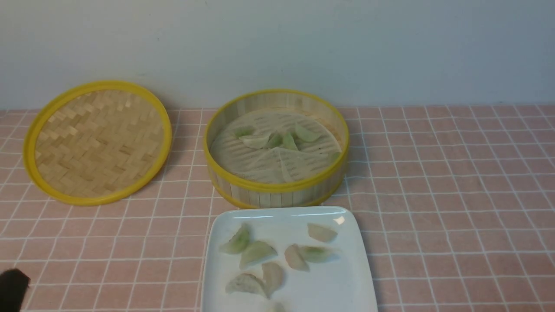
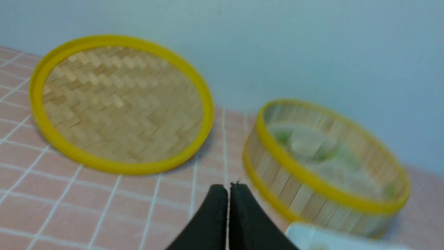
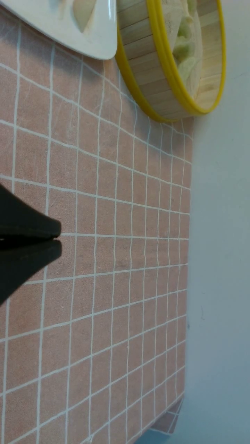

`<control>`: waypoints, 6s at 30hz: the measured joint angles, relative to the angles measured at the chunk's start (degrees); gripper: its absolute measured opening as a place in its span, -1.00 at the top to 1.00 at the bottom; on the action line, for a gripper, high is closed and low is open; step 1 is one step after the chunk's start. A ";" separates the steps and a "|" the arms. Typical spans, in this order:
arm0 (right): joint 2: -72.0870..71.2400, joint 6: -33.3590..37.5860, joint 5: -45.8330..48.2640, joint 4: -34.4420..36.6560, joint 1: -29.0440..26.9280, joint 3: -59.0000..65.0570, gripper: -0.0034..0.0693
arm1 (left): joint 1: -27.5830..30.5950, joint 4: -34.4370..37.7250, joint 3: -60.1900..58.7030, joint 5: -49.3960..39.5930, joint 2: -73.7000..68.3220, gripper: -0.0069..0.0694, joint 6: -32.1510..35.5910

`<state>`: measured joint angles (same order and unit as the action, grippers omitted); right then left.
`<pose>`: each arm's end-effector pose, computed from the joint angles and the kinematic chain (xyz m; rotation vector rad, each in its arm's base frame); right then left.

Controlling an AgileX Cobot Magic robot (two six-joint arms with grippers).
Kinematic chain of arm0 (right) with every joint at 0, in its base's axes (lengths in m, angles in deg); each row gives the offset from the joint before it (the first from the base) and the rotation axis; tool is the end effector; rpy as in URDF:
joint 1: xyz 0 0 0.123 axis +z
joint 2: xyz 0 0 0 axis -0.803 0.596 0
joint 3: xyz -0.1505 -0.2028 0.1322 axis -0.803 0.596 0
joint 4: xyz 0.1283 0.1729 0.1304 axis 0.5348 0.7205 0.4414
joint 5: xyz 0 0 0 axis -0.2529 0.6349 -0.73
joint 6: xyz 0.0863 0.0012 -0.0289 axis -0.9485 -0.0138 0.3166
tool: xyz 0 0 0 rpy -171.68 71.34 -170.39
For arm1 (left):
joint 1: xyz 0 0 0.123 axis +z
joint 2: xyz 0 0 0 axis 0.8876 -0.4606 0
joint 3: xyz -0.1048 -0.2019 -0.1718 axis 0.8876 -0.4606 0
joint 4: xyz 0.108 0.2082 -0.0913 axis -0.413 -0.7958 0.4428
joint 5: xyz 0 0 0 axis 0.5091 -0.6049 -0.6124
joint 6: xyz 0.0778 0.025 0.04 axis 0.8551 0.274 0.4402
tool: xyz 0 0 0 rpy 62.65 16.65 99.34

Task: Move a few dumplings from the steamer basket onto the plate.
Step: Use the left arm to grab a dumpling from the steamer, then use the left arm to put the dumpling into the plate, then use the left arm to grab a dumpling from the steamer

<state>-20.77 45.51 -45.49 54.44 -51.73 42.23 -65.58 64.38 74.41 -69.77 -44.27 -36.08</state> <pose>0.0518 0.0016 0.1720 0.0052 1.8782 0.0443 0.0567 -0.0040 0.2008 -0.3393 1.5138 -0.4523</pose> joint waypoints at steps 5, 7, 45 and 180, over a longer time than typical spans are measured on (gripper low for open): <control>0.00 0.00 0.00 0.00 0.00 0.00 0.95 | 0.00 6.85 3.34 17.26 -0.32 0.83 -3.35; 0.00 0.00 0.00 0.00 0.00 0.00 0.95 | 0.00 4.59 10.31 14.74 -3.31 0.83 -3.66; 0.00 0.00 0.00 0.00 0.00 0.00 0.95 | -14.44 -8.88 127.67 -64.61 -133.04 0.69 32.90; 0.00 0.00 0.00 0.00 0.00 0.00 0.95 | -14.97 -11.45 123.87 -54.62 -131.10 0.76 28.23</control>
<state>-20.77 45.51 -45.49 54.44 -51.73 42.23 -80.55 52.93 198.28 -124.39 -175.37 -7.86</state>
